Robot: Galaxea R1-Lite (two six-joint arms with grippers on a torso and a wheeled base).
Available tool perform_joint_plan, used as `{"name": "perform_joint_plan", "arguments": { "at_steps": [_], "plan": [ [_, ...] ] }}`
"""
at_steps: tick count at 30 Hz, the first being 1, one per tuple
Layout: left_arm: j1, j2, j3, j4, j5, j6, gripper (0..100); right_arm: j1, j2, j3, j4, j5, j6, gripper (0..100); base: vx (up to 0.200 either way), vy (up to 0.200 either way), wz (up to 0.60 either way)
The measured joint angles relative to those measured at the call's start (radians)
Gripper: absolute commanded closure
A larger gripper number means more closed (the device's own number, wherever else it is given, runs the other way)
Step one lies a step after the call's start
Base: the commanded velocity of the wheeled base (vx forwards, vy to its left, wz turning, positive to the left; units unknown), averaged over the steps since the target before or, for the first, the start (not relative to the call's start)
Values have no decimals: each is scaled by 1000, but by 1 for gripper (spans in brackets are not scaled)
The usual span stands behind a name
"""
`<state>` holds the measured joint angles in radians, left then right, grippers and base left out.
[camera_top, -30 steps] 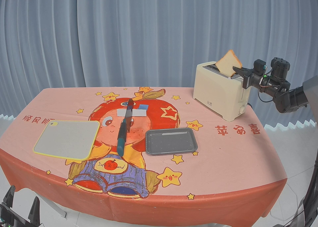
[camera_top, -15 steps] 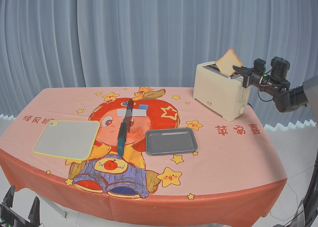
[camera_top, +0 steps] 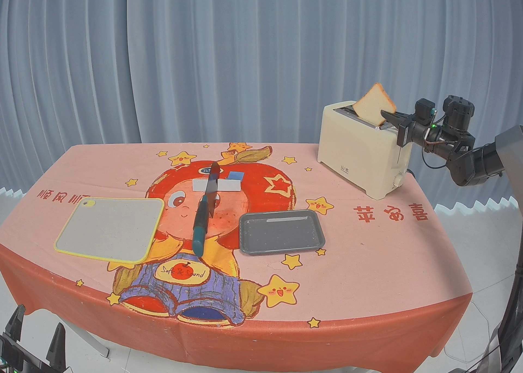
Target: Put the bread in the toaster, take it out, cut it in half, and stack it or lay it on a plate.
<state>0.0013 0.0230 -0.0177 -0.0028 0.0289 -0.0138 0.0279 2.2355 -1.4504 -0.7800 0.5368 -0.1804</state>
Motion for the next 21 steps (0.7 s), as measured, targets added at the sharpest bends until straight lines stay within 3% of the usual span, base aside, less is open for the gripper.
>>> {"name": "perform_joint_plan", "arguments": {
  "at_steps": [21],
  "plan": [
    [0,0,0,0,0,-1,0,1,8,-17,4,0,0,100,0,0,0]
  ]
}}
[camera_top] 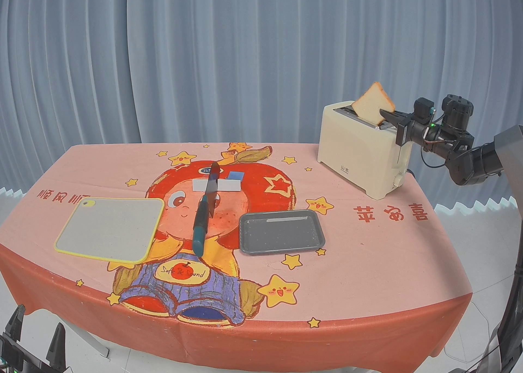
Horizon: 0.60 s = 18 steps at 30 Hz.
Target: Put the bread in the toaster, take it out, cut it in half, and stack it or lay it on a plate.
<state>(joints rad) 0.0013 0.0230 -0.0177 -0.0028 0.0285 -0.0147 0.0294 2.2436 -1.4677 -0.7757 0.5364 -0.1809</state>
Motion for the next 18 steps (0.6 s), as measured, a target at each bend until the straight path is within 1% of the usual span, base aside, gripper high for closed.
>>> {"name": "perform_joint_plan", "arguments": {
  "at_steps": [2,3,18],
  "plan": [
    [0,0,0,0,0,0,0,0,3,0,0,0,0,100,0,0,0],
    [0,0,0,0,0,0,0,0,4,0,0,0,0,0,0,0,0],
    [0,0,0,0,0,0,0,1,13,-1,-10,0,2,0,0,0,0]
  ]
}}
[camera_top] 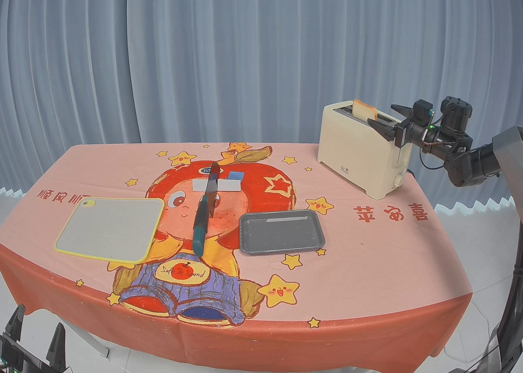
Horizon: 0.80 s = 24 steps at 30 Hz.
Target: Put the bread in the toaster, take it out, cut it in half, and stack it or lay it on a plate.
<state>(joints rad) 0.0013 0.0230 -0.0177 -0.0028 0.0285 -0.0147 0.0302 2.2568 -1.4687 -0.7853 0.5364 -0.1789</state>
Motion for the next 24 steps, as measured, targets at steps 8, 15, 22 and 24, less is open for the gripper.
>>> {"name": "perform_joint_plan", "arguments": {
  "at_steps": [8,15,22,24],
  "plan": [
    [0,0,0,0,0,0,0,0,-3,3,-6,0,0,0,0,0,0],
    [0,0,0,0,0,0,0,-2,-22,13,-9,0,0,0,0,0,0],
    [0,0,0,0,0,0,0,-5,-87,90,-11,1,2,0,0,0,0],
    [0,0,0,0,0,0,0,-5,-111,123,-10,0,2,0,0,0,0]
  ]
}}
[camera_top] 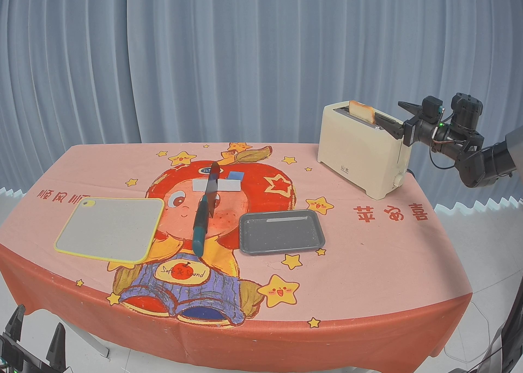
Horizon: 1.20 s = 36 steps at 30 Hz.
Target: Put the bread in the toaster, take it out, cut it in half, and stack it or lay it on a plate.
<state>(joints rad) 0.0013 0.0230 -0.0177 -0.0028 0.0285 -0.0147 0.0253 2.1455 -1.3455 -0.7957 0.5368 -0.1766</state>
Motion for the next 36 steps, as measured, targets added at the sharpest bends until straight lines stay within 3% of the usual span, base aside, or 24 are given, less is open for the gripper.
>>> {"name": "perform_joint_plan", "arguments": {
  "at_steps": [14,17,25,32,36],
  "plan": [
    [0,0,0,0,0,0,0,27,-212,324,-1,-21,22,0,0,0,0],
    [0,0,0,0,0,0,0,30,-271,408,-2,-24,63,0,0,0,0],
    [0,0,0,0,0,0,0,52,-428,609,-1,-33,245,0,0,0,0],
    [0,0,0,0,0,0,0,74,-538,785,-13,-38,282,0,0,0,0],
    [0,0,0,0,0,0,0,71,-563,852,-114,-42,283,0,0,0,0]
  ]
}}
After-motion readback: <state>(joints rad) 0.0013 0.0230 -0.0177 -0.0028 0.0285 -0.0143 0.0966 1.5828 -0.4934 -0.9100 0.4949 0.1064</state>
